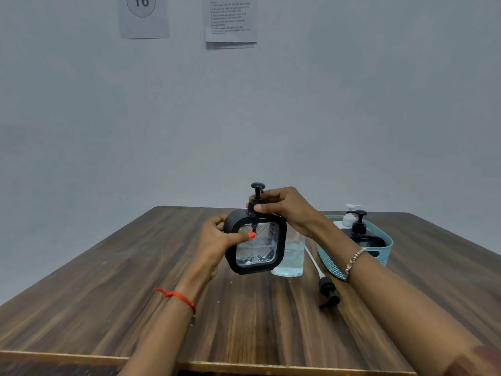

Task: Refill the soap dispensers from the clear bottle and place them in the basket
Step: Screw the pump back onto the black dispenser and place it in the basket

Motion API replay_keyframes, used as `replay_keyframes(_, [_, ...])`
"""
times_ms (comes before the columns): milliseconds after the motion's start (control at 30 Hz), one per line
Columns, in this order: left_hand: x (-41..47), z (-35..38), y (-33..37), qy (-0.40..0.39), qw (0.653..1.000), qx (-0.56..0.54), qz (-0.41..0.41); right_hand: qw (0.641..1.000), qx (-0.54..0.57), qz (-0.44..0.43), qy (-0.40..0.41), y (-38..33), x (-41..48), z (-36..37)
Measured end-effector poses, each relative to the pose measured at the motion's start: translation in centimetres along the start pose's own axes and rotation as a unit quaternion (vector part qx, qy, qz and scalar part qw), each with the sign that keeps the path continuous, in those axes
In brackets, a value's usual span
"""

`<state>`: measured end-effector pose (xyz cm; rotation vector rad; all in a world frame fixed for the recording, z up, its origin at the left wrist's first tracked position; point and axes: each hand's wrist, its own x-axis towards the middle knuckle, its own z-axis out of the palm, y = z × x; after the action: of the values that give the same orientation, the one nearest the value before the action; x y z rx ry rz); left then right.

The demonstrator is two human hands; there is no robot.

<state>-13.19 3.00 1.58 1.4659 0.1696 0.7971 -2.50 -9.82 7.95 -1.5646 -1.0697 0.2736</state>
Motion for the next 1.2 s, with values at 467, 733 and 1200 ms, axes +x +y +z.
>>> replay_keyframes(467, [-0.5,1.0,-0.6,0.0,1.0,-0.003,-0.014,0.978,-0.081,0.005,0.191,0.6,-0.8,2.4])
replay_keyframes(733, [-0.9,2.3,-0.6,-0.001,1.0,-0.023,-0.007,0.962,-0.147,-0.037,0.226,0.6,-1.3,2.3])
replay_keyframes(1200, [1.8,9.2,2.2,-0.049,0.997,-0.022,0.062,0.996,-0.058,0.04,0.053,-0.5,-4.4,-10.0])
